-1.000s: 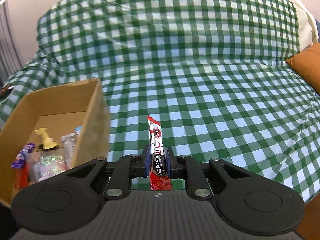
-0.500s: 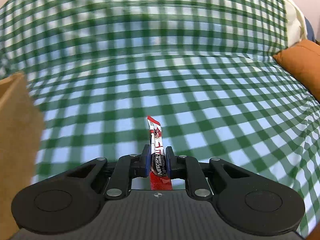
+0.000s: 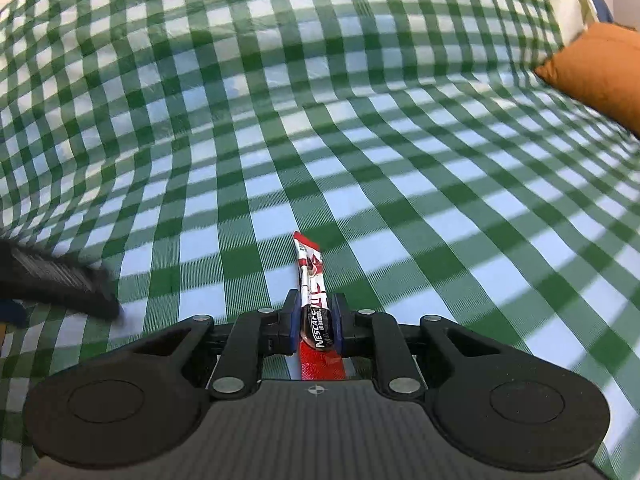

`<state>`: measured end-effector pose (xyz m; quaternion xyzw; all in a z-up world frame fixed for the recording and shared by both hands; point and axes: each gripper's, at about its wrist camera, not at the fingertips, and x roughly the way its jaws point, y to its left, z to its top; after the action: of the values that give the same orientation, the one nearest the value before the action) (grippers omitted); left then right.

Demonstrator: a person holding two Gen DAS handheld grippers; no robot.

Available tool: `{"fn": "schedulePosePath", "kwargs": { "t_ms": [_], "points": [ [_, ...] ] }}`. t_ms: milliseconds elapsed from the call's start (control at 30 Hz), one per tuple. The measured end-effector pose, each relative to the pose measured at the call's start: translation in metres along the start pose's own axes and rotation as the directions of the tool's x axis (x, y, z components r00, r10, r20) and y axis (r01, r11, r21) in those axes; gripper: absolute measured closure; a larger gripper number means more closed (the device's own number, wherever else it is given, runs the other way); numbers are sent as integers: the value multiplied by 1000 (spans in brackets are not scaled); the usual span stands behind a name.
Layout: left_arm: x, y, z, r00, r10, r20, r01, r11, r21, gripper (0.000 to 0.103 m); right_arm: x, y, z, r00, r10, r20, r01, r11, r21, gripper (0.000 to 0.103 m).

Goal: Organize snacks

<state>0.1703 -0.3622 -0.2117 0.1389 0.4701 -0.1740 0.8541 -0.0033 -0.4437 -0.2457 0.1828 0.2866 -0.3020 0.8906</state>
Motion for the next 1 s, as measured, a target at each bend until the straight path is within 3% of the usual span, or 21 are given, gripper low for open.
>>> {"fn": "schedulePosePath", "kwargs": {
  "t_ms": [100,167,200,233,300,367,400,567,700,1000],
  "points": [
    [8,5,-3,997,-26,72,28,999,-21,0,9,-1,-4,999,17,38,-16,1000,-7,77],
    [10,8,-14,985,-51,167,47,998,29,0,7,4,-6,998,58,39,-56,997,-50,43],
    [11,9,-21,973,-72,217,59,996,66,0,8,9,-6,990,139,16,-137,987,-86,2],
    [12,13,-28,960,-96,263,78,994,80,0,11,14,-5,968,250,-36,-253,960,-123,0],
    [14,18,-46,926,-121,358,98,992,80,0,9,28,-8,978,203,-55,-210,956,-204,0],
    [15,19,-43,934,-120,338,97,992,85,0,6,44,-13,991,126,-51,-135,943,-303,0],
    [15,19,-46,929,-118,351,93,992,87,0,1,46,-15,993,114,-31,-118,939,-322,0],
    [18,19,-48,930,-117,347,92,992,87,0,-3,23,-10,981,184,-54,-192,955,-225,0],
    [12,13,-42,931,-117,346,92,992,87,0,-8,30,-13,989,137,-53,-147,948,-283,0],
    [11,14,-41,931,-117,346,92,992,88,0,-19,29,-18,987,150,-56,-160,951,-264,0]
  ]
}}
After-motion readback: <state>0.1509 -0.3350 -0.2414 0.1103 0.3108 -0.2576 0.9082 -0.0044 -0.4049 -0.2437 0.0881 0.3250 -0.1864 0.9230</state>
